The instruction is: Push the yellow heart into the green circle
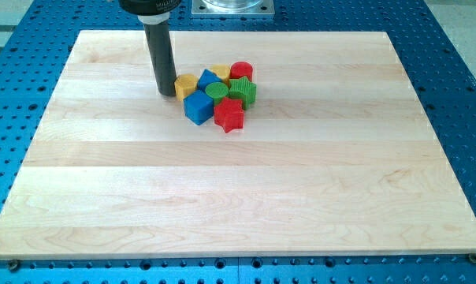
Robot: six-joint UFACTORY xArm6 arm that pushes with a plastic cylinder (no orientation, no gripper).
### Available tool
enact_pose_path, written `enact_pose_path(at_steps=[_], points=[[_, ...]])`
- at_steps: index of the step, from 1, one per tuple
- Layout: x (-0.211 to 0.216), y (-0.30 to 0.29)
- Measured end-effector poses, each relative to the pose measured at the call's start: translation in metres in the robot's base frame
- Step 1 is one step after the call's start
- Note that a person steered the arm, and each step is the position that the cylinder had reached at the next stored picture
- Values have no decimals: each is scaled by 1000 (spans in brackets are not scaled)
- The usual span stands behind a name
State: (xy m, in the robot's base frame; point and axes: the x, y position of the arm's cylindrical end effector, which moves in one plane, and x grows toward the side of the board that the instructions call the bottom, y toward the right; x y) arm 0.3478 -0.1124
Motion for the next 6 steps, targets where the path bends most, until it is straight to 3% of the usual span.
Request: enact_pose_path(at_steps=[6], points=[[-9, -4]])
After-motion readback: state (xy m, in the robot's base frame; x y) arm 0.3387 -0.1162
